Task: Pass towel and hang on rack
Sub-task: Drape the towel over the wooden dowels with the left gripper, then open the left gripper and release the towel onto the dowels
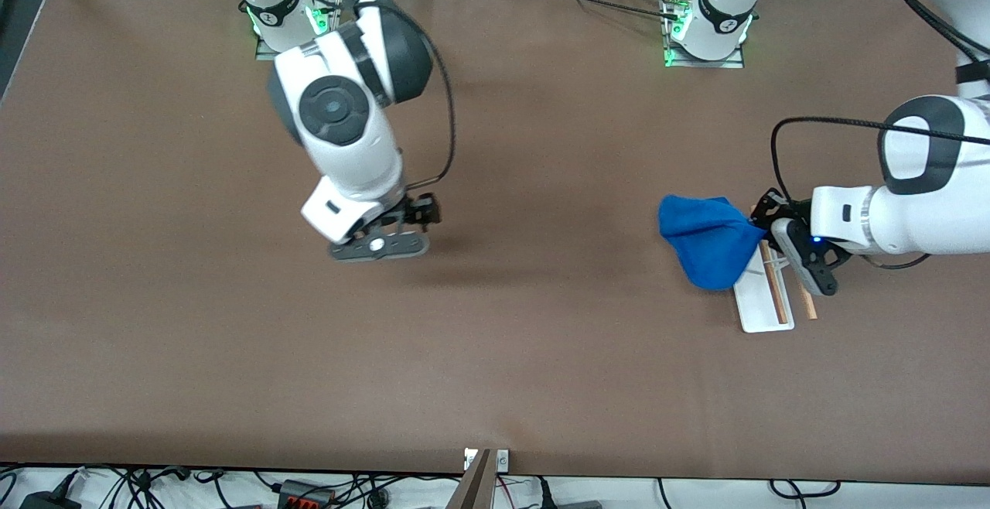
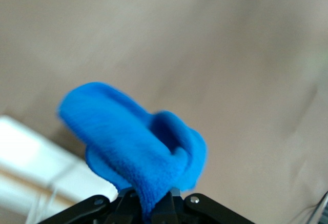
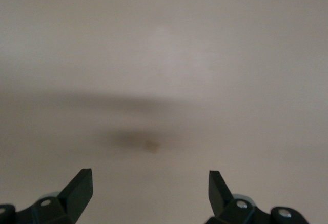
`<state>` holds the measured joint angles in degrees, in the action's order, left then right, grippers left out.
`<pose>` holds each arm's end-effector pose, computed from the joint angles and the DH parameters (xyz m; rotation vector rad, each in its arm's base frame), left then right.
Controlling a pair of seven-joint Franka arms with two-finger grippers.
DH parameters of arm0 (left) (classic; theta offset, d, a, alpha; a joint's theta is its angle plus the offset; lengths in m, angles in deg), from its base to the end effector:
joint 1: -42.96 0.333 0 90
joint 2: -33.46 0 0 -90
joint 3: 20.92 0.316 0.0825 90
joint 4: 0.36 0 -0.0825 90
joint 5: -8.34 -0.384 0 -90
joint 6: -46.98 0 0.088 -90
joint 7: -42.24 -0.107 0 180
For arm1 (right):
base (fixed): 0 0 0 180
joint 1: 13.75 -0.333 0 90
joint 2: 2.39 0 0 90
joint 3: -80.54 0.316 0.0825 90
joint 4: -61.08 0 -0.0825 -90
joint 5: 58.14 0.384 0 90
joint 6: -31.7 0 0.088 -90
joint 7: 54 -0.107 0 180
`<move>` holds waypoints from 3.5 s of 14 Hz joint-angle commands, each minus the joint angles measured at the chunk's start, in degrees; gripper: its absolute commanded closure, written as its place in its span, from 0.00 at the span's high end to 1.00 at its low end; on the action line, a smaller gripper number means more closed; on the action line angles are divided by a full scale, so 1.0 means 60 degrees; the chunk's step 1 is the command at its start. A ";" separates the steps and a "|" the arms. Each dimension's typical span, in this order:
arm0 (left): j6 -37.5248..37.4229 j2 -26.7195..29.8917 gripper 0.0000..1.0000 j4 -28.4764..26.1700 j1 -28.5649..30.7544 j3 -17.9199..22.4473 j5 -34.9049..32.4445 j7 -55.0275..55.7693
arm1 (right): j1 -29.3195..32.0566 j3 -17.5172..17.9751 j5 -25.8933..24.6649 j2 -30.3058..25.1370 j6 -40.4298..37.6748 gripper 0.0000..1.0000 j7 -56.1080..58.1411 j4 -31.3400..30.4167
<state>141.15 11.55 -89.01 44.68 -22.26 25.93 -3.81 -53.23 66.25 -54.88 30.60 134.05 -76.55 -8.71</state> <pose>0.6391 -0.0243 0.4150 2.5584 -0.9772 -0.1927 0.6292 0.3498 0.4497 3.0703 0.1129 0.0619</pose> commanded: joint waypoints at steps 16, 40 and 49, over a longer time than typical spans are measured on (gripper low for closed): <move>-0.0081 -0.2000 0.00 0.0801 0.2114 0.0078 -0.1307 0.0645 | 0.6841 0.2659 -0.0133 -0.2670 -0.0417 1.00 0.2920 -0.1406; 0.1488 -0.2691 1.00 0.0771 0.2657 0.0034 -0.1277 -0.0704 | 0.6917 0.2103 -0.0881 -0.5587 0.0096 1.00 0.3993 -0.4995; 0.0126 -0.2632 1.00 0.1430 0.2980 -0.0040 -0.1233 -0.1085 | 0.6888 0.2133 -0.0881 -0.5630 0.0008 1.00 0.4022 -0.4848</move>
<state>143.64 -4.44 -81.34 61.70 -21.59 19.29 -9.11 -11.87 78.85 -59.51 -2.07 134.16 -53.26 -37.26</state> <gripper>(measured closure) 0.000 0.000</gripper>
